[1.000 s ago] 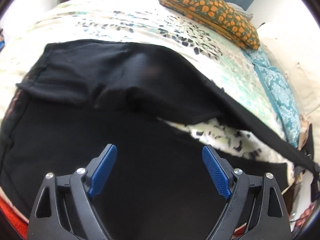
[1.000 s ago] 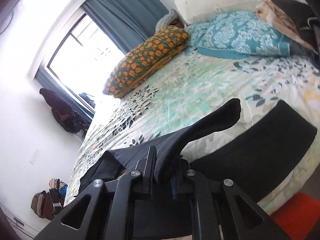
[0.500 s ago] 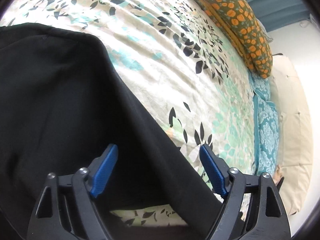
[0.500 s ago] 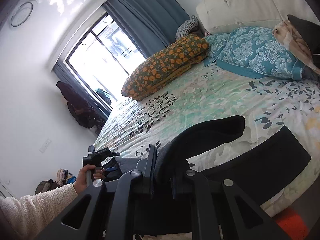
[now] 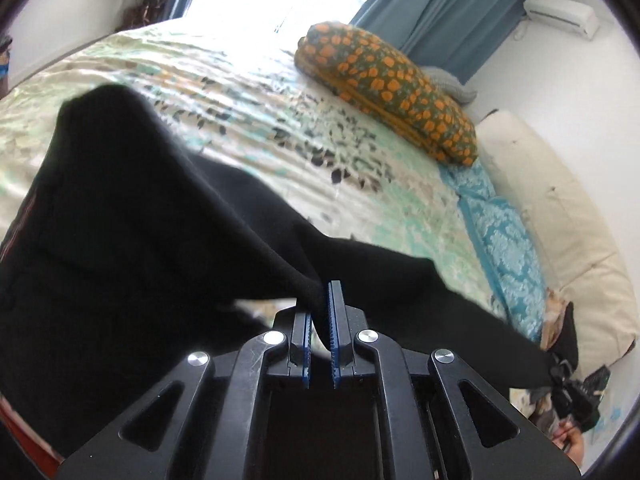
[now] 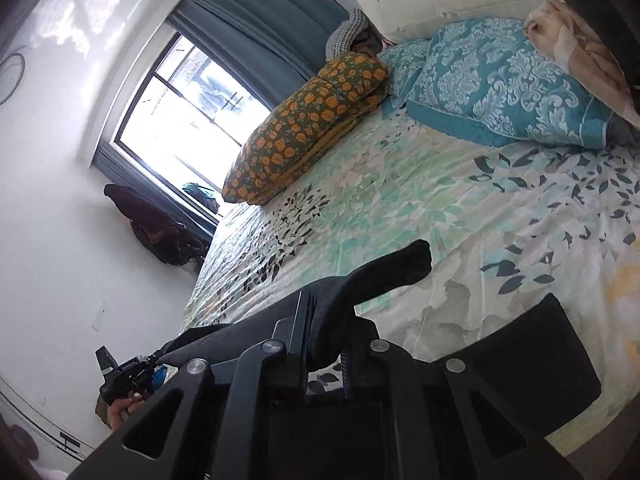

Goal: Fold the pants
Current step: 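Grasp the trouser edge with the left gripper while the right gripper holds the leg, then open both grippers to release the trousers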

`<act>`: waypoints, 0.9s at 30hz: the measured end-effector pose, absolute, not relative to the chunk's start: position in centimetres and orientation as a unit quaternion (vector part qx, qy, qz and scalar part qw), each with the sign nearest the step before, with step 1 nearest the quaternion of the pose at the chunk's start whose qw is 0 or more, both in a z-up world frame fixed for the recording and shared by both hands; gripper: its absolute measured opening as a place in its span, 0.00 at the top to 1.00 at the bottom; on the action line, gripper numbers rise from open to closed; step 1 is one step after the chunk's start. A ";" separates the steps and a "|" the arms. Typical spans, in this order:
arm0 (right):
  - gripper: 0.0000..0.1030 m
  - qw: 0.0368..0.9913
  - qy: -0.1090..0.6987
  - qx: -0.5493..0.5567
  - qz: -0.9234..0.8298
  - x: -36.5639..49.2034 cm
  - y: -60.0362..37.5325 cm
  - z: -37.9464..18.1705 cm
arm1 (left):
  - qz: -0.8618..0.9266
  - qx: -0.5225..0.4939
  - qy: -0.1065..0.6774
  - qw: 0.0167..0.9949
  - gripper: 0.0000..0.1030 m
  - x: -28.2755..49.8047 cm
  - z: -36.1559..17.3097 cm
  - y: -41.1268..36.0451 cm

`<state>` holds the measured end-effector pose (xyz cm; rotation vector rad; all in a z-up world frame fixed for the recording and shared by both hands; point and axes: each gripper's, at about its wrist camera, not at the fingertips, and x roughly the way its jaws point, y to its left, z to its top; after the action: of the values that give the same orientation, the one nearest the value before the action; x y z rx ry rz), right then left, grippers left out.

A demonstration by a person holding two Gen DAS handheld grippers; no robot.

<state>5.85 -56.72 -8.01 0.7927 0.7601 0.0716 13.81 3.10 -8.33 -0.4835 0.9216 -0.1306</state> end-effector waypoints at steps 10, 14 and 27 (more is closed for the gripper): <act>0.89 0.784 0.518 0.331 -0.093 3.3 -59.3 -18.8 | -0.064 -0.186 0.543 0.816 0.96 7.6 -16.8 -1.1; 0.89 0.788 0.504 0.329 -0.128 2.6 -60.7 -18.0 | -0.082 -0.180 0.547 0.814 0.96 7.8 -16.7 -3.0; 0.89 0.799 0.511 0.269 -0.167 2.5 -62.0 -17.2 | -0.107 -0.142 0.569 0.803 0.95 6.6 -17.2 -5.9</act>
<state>2.53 -61.97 -17.16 0.5776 1.0971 -0.3590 6.58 -5.93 -17.17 -0.3036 1.2190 -0.2287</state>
